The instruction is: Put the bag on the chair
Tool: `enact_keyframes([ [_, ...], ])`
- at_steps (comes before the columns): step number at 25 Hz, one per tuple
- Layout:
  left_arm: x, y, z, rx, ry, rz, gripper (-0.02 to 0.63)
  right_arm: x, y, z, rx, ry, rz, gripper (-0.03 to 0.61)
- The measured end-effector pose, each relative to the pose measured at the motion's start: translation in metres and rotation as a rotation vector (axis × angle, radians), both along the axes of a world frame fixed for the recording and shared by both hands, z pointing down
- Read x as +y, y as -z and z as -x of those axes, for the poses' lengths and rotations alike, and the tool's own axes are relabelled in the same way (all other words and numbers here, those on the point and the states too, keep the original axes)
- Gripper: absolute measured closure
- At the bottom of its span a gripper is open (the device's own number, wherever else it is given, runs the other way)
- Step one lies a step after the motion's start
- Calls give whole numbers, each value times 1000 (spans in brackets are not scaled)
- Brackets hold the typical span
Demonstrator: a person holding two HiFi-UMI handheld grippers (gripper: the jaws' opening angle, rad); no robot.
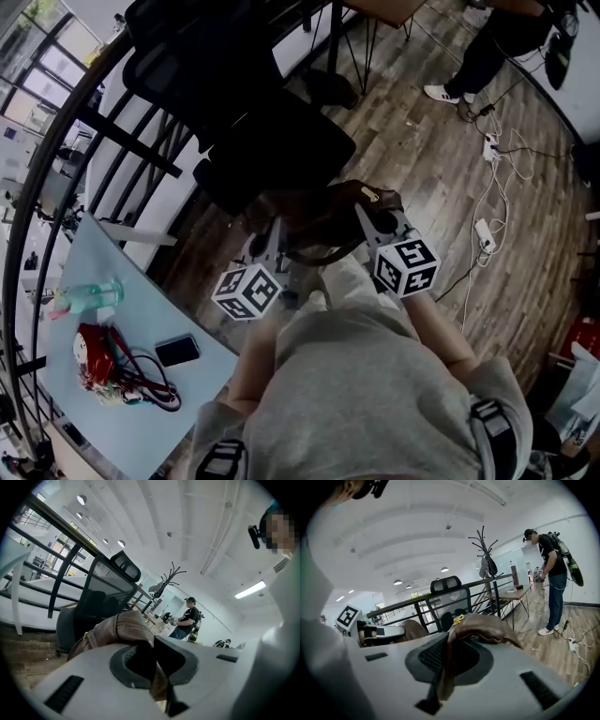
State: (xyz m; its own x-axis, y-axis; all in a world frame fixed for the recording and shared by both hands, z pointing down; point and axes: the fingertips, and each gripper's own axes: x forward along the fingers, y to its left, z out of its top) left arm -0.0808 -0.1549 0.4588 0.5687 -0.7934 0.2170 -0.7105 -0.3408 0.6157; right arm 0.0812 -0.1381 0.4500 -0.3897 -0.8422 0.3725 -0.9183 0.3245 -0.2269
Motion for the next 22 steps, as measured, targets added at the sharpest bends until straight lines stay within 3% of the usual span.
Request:
enact_keyframes([
  [14, -128, -49, -21, -29, 126, 85, 591, -156, -49, -21, -19, 132, 81, 560],
  [22, -192, -95, 4, -66, 241, 142, 591, -233, -94, 4, 15, 225, 131, 560],
])
